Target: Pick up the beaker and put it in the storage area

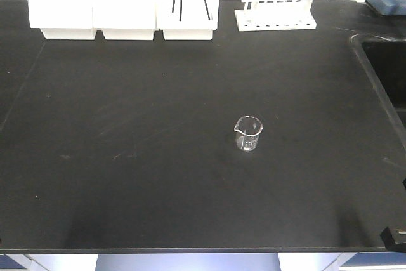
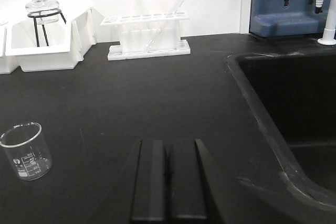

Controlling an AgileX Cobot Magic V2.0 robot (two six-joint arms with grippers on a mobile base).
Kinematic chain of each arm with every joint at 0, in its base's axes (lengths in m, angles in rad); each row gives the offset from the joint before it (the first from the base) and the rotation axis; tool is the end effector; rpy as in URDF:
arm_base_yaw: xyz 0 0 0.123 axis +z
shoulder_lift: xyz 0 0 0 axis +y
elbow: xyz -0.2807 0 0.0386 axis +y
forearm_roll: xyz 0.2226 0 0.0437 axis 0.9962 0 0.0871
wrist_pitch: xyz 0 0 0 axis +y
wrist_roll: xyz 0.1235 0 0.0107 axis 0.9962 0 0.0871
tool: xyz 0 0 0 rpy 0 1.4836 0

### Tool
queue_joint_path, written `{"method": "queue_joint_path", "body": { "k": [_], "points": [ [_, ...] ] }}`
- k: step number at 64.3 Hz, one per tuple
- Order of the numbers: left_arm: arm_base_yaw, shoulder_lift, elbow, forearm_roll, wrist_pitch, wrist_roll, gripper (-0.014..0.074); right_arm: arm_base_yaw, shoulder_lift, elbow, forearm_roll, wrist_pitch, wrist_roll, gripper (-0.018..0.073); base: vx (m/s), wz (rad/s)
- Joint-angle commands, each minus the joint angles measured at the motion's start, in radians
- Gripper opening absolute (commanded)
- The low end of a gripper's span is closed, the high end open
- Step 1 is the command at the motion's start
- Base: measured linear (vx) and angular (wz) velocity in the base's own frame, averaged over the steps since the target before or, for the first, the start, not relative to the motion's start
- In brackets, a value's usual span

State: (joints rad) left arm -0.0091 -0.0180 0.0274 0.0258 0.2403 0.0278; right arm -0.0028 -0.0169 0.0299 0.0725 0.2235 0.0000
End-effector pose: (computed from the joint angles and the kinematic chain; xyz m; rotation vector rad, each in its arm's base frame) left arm 0.0640 0.0002 0.1780 0.0492 1.7327 0.0375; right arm 0.0644 0.0018 0.1792 0.0513 1.7192 0.0641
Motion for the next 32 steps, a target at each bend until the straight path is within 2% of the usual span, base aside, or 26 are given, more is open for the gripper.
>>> {"method": "queue_joint_path", "body": {
  "k": [1,32],
  "points": [
    [0.0,-0.007,-0.02,-0.001,-0.09,-0.003,-0.0006,-0.002,-0.019,0.008,-0.003,-0.076,0.0,-0.0001,0.0,0.0],
    [0.0,-0.007,-0.02,-0.001,-0.111,-0.003,-0.0006,-0.002,-0.019,0.008,-0.003,-0.076,0.0,-0.0001,0.0,0.0]
  ]
}}
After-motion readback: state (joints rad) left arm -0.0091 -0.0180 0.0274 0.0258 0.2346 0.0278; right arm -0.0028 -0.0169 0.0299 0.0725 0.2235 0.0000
